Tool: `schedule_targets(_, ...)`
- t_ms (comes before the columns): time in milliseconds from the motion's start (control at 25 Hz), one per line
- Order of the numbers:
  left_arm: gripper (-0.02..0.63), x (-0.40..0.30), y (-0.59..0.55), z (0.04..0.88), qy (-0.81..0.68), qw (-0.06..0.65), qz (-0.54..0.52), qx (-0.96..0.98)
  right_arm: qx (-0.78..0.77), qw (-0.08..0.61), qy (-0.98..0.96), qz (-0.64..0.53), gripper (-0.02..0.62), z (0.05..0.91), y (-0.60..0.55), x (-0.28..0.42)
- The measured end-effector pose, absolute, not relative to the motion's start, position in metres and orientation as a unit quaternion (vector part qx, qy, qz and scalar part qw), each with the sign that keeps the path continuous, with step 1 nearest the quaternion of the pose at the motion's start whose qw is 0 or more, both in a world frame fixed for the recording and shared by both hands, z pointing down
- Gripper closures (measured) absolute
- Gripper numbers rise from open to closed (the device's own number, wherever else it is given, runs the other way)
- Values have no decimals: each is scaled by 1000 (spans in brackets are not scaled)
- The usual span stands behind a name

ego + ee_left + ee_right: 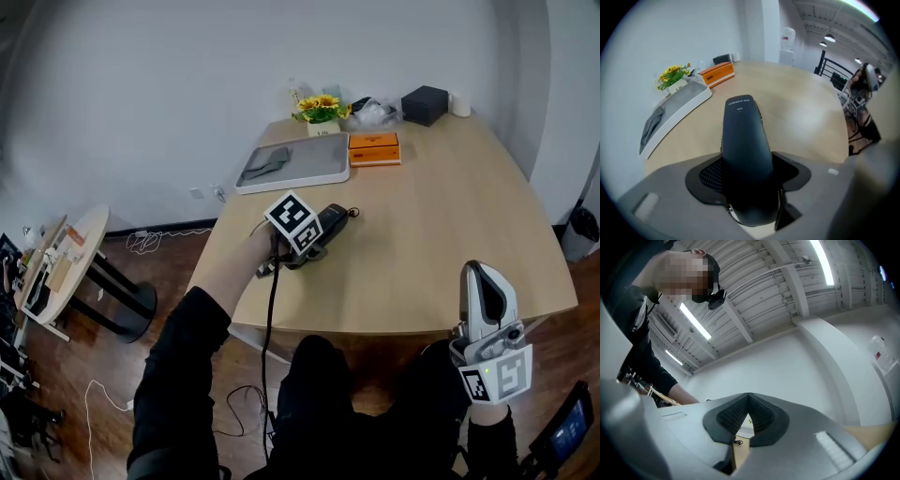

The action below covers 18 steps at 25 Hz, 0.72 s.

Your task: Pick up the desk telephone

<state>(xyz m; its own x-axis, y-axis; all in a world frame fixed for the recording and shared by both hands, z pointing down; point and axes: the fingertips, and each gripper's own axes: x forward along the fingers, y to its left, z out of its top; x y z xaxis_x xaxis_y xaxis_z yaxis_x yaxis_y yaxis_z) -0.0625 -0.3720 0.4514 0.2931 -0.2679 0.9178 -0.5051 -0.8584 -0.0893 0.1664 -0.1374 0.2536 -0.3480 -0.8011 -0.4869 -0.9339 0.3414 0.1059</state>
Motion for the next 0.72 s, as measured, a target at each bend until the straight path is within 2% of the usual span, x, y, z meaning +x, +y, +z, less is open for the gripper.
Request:
schedule_targets(240, 339, -68, -378, 436, -320, 101, 427, 839, -541, 177, 798, 195, 595, 247, -134, 166)
schedule_targets(560, 339, -79, -330, 314, -431, -36, 193, 881, -552, 173, 791, 200, 595, 241, -131, 174)
schedule_targets(720, 339, -89, -281, 272, -461, -69, 105, 879, -556, 168, 789, 201, 595, 243, -134, 177)
